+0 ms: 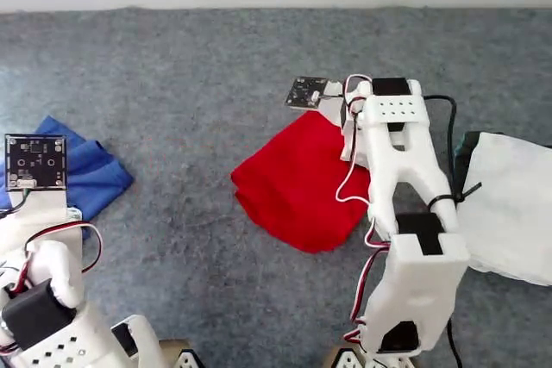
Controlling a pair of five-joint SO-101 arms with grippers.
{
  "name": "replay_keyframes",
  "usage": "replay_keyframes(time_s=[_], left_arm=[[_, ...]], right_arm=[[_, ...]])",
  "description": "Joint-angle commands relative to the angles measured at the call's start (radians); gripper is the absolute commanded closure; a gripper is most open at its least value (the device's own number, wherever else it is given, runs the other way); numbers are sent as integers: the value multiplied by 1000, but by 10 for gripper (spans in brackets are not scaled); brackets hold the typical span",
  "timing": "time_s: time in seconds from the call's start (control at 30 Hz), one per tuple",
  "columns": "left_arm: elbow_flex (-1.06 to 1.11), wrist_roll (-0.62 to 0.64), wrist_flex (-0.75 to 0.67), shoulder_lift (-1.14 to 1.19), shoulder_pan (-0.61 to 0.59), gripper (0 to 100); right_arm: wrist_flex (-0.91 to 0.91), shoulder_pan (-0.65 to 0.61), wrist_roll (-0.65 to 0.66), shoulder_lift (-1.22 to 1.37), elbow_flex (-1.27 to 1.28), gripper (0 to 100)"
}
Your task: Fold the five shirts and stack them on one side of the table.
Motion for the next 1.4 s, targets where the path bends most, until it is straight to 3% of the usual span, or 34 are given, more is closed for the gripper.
replay_keyframes(time_s=[0.0,0.1,0.23,0.47,0.63,0.73,1.0,1.17,1.37], left_arm=[[-12,-9,-17,-8,-8,985],[-12,-9,-15,-8,-8,985],[-10,-9,-17,-5,-8,985],[-5,-9,-17,-5,-8,985],[-4,-9,-17,-3,-8,985],[-4,-9,-17,-3,-8,985],[-4,-11,-17,-3,-8,985],[-4,-11,-17,-3,-8,985],[-4,-11,-18,-3,-8,985]], right_arm=[[30,2,-245,-108,-26,763],[59,-10,-463,-159,-26,698],[108,-48,-721,-234,-26,698],[268,-186,-1298,-291,-25,690],[355,-252,-1559,-260,-20,541],[348,-249,-1663,-206,-25,459],[182,-248,-1820,-47,-25,453],[48,-220,-1863,50,-25,454],[16,-211,-1880,165,-25,454]])
